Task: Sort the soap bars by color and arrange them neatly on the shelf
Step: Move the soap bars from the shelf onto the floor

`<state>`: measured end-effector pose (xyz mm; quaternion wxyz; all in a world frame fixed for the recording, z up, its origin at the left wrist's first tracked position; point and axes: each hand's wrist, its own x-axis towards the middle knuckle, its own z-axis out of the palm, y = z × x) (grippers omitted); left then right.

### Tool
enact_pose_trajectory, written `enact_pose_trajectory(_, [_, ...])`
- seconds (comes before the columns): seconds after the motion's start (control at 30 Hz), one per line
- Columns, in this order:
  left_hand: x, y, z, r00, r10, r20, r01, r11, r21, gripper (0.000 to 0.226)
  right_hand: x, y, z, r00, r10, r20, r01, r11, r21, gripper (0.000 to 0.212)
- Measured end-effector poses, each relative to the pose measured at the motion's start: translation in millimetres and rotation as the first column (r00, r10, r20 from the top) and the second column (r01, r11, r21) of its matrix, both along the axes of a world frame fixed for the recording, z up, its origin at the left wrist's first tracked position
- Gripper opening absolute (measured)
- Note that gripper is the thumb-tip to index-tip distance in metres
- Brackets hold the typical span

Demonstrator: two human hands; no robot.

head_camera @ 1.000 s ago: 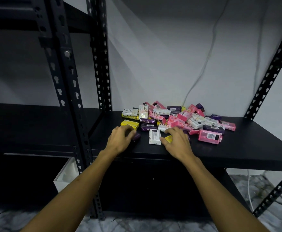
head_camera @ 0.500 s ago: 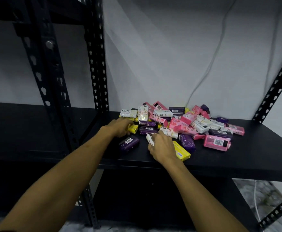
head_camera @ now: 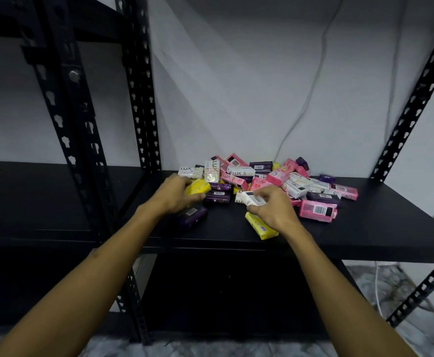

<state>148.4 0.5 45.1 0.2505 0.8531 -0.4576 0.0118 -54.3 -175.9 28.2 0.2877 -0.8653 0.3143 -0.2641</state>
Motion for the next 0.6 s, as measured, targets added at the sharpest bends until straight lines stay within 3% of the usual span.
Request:
enact_pose_trajectory(0.07, [-13, -2, -8, 0.999, 0.036, 0.002, -0.036, 0.998, 0.054, 0.041, -12, 0, -5, 0.998, -0.022, -0.051, 0.019, 0.998, -0.058, 0.051])
enact_pose_trajectory(0.17, [-22, -6, -23, 0.99, 0.141, -0.016, -0.136, 0.975, 0.175, 0.055, -22, 5, -18, 0.992, -0.003, -0.126, -0.01, 0.995, -0.104, 0.049])
enact_pose_trajectory(0.27, [-29, -6, -26, 0.981, 0.193, -0.036, -0.184, 0.967, 0.178, 0.056, -25, 9, -24, 0.991, -0.009, -0.133, -0.006, 0.994, -0.111, 0.042])
enact_pose_trajectory(0.47, [-35, -5, -27, 0.982, 0.156, -0.11, -0.129, 0.968, 0.217, 0.073, -24, 23, -37, 0.993, -0.044, -0.111, 0.026, 0.987, -0.161, 0.039])
enact_pose_trajectory(0.6, [-42, -4, -24, 0.99, 0.128, -0.064, -0.109, 0.962, 0.25, 0.066, -26, 26, -43, 0.995, -0.026, -0.098, 0.006, 0.98, -0.199, 0.039])
